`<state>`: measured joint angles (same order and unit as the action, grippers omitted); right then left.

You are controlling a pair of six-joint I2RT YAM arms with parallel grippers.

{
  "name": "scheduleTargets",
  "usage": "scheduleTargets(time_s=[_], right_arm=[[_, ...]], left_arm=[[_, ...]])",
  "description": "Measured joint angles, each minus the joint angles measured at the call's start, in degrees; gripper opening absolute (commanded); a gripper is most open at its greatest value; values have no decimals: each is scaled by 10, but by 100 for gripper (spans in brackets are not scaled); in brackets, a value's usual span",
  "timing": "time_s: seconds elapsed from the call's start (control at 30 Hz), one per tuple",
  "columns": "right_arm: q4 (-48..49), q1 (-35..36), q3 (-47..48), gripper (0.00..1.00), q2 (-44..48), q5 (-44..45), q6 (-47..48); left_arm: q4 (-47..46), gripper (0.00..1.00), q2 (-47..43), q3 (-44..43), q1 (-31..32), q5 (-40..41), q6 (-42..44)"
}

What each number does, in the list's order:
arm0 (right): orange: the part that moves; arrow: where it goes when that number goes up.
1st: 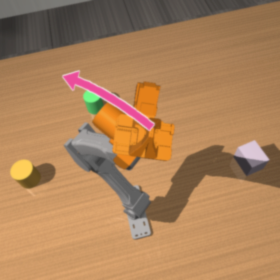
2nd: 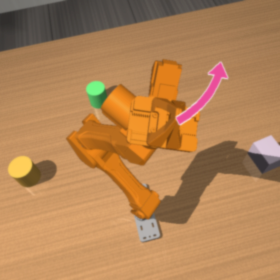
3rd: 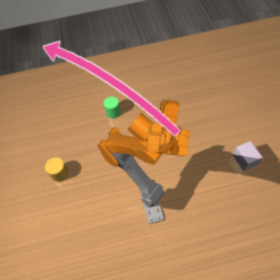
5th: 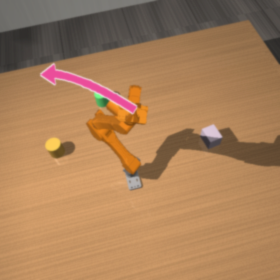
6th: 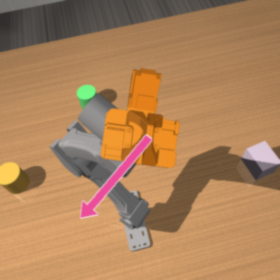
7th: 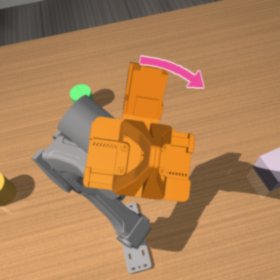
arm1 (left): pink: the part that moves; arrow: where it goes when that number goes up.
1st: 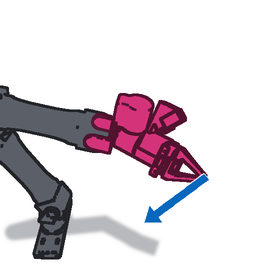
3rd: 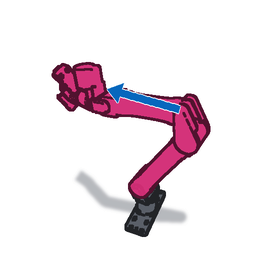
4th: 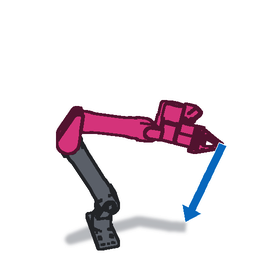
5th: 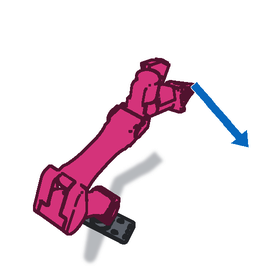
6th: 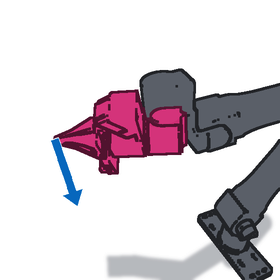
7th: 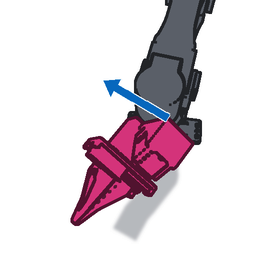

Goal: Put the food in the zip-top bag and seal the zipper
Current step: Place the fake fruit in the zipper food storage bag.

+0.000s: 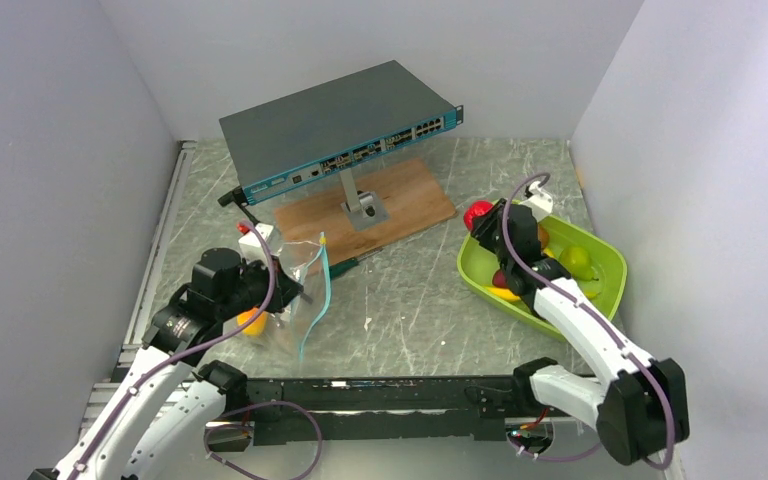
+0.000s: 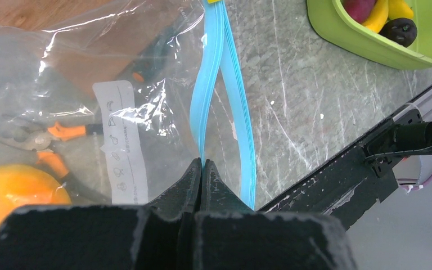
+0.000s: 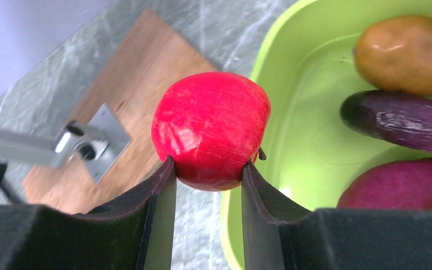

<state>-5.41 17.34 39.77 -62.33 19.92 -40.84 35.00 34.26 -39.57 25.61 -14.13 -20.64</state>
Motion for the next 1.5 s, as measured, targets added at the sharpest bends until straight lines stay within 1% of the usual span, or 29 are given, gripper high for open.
scheduleTargets(time_s=[0.13,0.23,0.43,0.57,0.7,0.8,0.9,1.03,1.2,1.37,1.5], right_arm=[[-5,57,-10,5,55,-14,31],[-4,108,-13,4,87,-48,51],[33,199,-13,4,97,-136,67],[76,288,-11,4,75,-191,79],[108,382,15,4,18,-228,98],[137,427,41,5,-27,-246,111],[163,452,67,4,-72,-252,124],[184,467,82,5,-112,-250,140],[199,480,82,4,-130,-241,165],[221,497,82,4,-147,-214,189],[221,505,82,2,-169,-193,204]], left_arm=[[0,0,-4,0,0,0,0],[0,0,-6,0,1,1,0],[0,0,-7,0,1,4,0],[0,0,-7,0,1,6,0],[0,0,-5,0,1,10,0],[0,0,-3,0,1,10,0],[0,0,-3,0,1,10,0],[0,0,-9,0,1,9,0],[5,0,-31,0,0,27,4],[5,0,-56,6,-6,40,15],[8,0,-69,8,-8,52,22]])
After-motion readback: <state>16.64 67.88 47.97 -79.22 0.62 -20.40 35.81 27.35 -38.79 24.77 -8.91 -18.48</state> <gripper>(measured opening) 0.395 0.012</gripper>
